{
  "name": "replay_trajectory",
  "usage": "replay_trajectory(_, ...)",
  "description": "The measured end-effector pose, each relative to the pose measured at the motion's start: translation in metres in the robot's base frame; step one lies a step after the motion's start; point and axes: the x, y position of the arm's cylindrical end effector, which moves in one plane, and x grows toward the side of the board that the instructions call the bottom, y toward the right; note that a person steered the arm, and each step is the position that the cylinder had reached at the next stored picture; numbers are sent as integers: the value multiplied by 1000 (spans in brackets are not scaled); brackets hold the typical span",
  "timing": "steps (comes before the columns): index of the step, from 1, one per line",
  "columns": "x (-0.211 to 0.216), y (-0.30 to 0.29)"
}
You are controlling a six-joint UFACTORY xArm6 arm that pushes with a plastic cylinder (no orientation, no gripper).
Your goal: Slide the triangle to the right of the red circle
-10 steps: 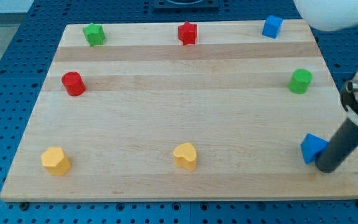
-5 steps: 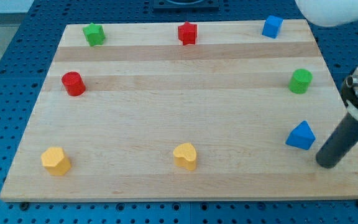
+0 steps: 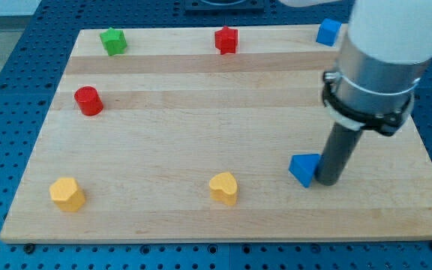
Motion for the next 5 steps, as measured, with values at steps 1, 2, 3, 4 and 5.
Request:
replay_trajectory(1, 0, -29)
replay_trajectory(2, 0, -55)
replay_trajectory(3, -1, -75)
replay_trajectory(4, -15, -79)
replay_trajectory(5, -35, -79)
